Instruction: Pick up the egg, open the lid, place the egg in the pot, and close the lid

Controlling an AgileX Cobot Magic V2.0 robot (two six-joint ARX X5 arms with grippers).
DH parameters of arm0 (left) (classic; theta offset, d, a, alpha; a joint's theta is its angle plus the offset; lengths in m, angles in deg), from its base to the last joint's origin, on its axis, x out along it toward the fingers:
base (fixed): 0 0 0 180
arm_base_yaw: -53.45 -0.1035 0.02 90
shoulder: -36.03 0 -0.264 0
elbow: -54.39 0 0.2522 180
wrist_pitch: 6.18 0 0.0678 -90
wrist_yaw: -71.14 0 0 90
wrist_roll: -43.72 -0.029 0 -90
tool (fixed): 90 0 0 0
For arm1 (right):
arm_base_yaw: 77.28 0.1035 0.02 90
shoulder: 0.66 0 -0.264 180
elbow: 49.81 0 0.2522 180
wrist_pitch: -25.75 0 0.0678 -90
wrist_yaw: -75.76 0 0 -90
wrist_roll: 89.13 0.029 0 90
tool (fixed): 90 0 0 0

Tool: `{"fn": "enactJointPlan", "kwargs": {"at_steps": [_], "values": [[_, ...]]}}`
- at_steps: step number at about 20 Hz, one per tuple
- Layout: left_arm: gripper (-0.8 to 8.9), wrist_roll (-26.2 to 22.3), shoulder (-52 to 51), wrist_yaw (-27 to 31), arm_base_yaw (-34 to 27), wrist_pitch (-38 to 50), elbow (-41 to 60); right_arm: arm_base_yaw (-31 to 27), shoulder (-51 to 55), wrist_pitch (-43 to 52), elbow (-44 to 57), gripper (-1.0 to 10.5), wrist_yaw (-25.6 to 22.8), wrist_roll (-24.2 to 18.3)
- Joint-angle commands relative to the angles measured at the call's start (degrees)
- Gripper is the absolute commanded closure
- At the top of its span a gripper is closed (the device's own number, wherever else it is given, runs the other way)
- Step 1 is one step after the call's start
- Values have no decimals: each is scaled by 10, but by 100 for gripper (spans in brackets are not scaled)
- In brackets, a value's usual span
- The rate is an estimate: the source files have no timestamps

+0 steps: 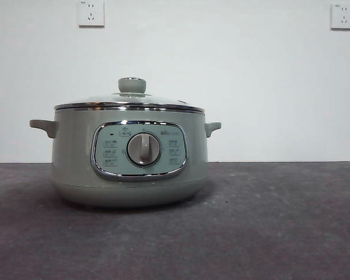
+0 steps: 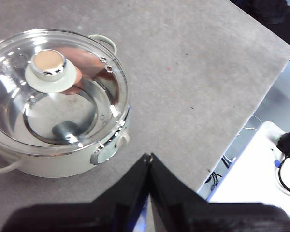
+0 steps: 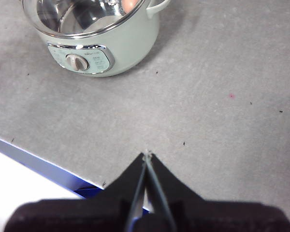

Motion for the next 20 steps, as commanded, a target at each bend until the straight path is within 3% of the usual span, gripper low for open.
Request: {"fn": "enactJointPlan", "kwargs": {"at_steps": [1,5,9,11,14,20], "values": [[817,-17,3,5,-3,34,1,1,0,3,5,946,-2,6],[817,-108,-23,0,-46,194,29,1,0,3,5,946,-2,6],[817,-97,-141,-79,-141,407,216,1,0,3,5,946,-2,6],[817,-90,-214,-67,-186,473,337,1,0,3,5,946,-2,6],[817,-90,-320,20,-226,534,507,1,0,3,5,946,-2,6],[817,-62,-483,92,-235,601,743,1,0,3,5,946,-2,6]]}}
